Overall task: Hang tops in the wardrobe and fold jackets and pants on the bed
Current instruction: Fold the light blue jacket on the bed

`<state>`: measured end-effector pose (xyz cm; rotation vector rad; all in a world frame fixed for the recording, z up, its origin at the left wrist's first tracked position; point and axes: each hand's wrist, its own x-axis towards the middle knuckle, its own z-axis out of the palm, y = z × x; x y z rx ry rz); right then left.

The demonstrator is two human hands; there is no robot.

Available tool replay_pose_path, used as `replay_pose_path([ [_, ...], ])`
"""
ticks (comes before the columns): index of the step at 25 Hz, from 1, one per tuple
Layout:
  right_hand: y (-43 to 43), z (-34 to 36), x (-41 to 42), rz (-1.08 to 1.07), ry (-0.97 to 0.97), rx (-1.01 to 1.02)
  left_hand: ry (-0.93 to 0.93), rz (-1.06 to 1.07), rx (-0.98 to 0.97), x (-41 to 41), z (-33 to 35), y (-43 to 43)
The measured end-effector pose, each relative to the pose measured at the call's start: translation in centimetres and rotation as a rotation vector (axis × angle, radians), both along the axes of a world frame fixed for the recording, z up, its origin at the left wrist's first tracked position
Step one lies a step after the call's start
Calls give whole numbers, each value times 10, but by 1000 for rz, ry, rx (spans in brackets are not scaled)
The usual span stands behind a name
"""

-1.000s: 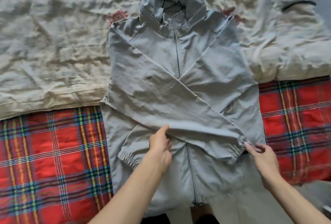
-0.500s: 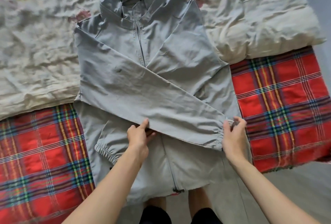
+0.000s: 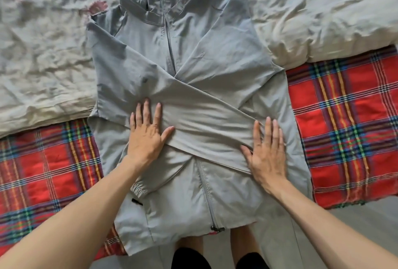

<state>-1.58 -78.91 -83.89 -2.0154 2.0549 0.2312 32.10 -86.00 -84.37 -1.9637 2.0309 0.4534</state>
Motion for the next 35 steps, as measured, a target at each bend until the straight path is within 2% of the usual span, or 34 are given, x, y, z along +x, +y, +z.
replay_pose_path([
  [2, -3, 12, 8, -2, -35, -52, 45, -46, -85, 8, 4, 5],
  [5, -57, 29, 71, 224, -235, -183, 140, -115, -278, 39, 17, -21],
  [7, -109, 26, 125, 341, -278, -229, 137, -99, -330, 64, 21, -56],
  [11, -155, -14, 179, 386, -83, -191, 62, 365, -149, 117, 4, -117],
  [12, -155, -25, 178, 385, -53, -190, 37, 419, -136, 123, -2, -121],
  [16, -152, -32, 184, 383, -63, -297, 91, 402, -315, 136, -4, -124],
  [18, -150, -26, 191, 368, -85, -325, 176, 301, -392, 137, 10, -138],
  [21, -153, -17, 206, 403, -125, -334, 151, 83, -306, 148, 23, -193],
  [23, -155, -13, 219, 446, -156, -319, 97, 128, -186, 153, 26, -233],
  [25, -164, -7, 232, 435, -254, -342, 271, 333, -249, 161, 37, -249],
  [27, -194, 6, 252, 382, -392, -360, 477, 400, -421, 170, 53, -221],
  [28, -216, 16, 266, 339, -444, -346, 508, 323, -485, 178, 57, -193],
  [30, -269, 35, 299, 207, -540, -226, 453, 6, -469, 192, 57, -125],
  [32, -320, 50, 335, 89, -650, -37, 372, -201, -355, 195, 44, -64],
  [35, -359, 52, 382, 3, -697, 209, 338, -195, -368, 182, 22, -34],
])
